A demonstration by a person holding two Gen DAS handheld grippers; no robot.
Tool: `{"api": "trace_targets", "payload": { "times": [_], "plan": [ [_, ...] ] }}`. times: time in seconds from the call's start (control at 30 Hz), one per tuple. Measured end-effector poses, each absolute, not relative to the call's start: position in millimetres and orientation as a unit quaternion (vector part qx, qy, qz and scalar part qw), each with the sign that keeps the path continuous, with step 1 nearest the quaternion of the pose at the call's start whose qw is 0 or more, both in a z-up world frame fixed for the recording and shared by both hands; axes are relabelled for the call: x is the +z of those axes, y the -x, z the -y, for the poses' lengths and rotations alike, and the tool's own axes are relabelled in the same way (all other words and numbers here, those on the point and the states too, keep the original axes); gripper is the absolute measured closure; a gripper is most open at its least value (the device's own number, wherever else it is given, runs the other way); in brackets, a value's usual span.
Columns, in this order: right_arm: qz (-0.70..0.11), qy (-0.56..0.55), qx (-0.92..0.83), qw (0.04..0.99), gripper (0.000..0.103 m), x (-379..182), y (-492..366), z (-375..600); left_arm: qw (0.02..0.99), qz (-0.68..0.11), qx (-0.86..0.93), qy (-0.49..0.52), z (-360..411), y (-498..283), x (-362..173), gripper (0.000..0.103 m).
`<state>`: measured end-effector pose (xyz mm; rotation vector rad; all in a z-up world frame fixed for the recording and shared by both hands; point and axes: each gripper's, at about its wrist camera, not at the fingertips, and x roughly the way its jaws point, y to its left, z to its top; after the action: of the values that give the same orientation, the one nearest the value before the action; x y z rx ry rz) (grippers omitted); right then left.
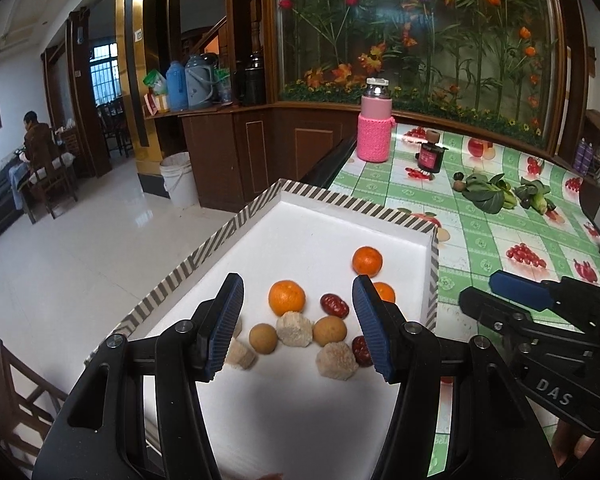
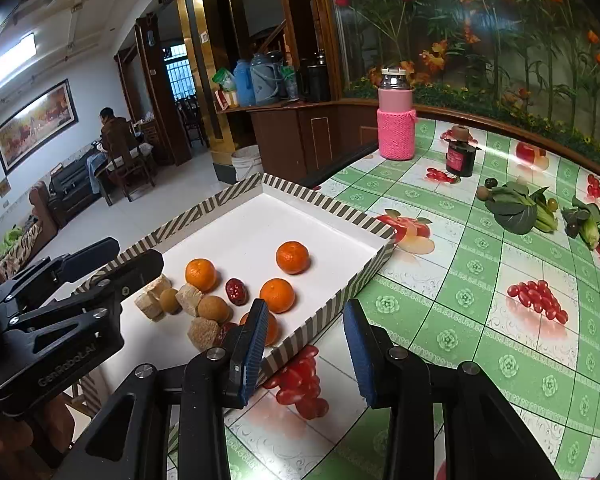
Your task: Organize fruits
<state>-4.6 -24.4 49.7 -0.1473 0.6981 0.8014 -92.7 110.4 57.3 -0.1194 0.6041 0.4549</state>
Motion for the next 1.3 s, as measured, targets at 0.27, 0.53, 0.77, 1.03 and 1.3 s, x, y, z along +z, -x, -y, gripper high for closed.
{"api": "trace_targets", "payload": {
  "times": [0.27, 0.53, 0.77, 1.03, 1.3],
  "plan": [
    [-0.337, 0.071, 0.382, 0.857, 0.065, 47, 8, 26, 0.923, -0.302, 0.235, 0.051, -110, 94, 54, 0.046],
    [-0.332, 0.077, 0.389, 0.856, 0.065, 49, 11, 21, 0.923, -0.301, 0.231, 0.06, -115, 96, 55, 0.046],
    [-0.338, 0.084, 0.392, 0.851, 0.065, 46, 12, 13, 0.924, -0.299, 0.23, 0.056, -114, 95, 55, 0.046],
    [-0.341, 0.083, 0.392, 0.85, 0.065, 43, 12, 13, 0.921, -0.302, 0.239, 0.06, -119, 93, 53, 0.046],
    [-0.345, 0.08, 0.392, 0.849, 0.065, 40, 11, 13, 0.92, -0.302, 0.243, 0.055, -117, 94, 52, 0.046]
  ]
}}
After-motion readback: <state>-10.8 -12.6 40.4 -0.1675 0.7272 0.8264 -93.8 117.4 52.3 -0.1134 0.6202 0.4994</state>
